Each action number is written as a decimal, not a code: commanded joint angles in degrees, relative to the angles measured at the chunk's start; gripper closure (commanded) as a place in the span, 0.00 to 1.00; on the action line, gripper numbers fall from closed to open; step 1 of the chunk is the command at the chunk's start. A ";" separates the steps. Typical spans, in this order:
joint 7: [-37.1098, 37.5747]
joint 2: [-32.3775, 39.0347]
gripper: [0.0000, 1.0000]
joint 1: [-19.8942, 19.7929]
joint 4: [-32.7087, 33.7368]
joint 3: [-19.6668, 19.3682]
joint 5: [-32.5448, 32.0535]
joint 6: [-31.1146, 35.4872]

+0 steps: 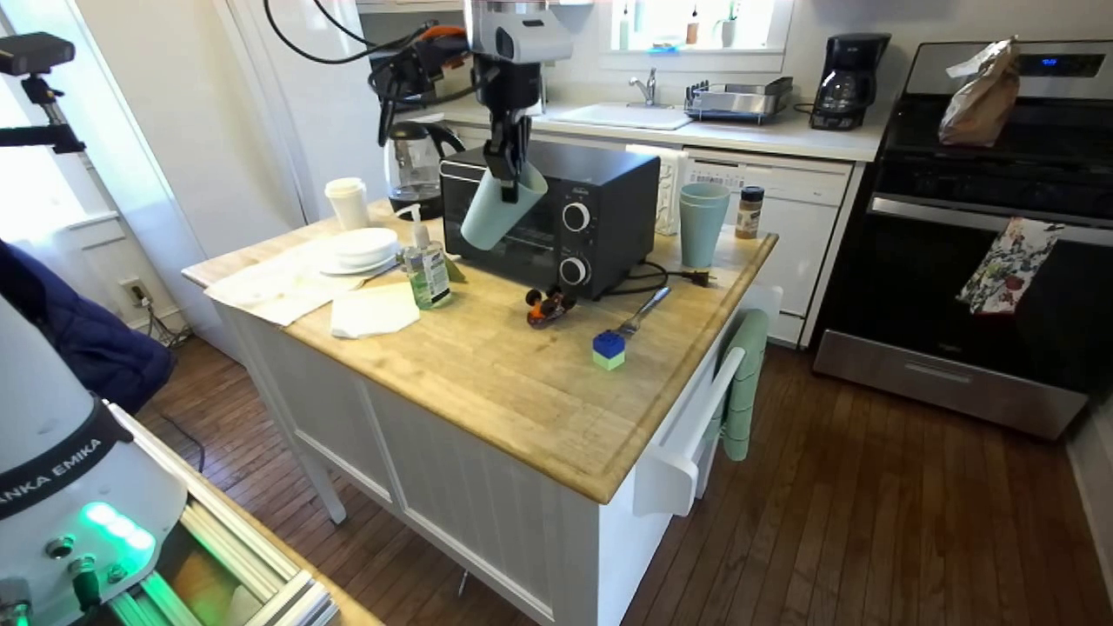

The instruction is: Put the cup on top of the oven

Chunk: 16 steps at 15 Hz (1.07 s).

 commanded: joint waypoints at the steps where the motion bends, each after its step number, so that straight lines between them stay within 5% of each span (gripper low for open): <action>1: -2.95 -5.10 0.98 0.24 0.82 2.02 -6.12 0.17; 12: -4.30 -6.97 0.98 -0.34 2.36 4.37 -8.67 1.21; 16: -3.08 -7.26 0.98 -0.55 2.97 5.42 -15.34 4.02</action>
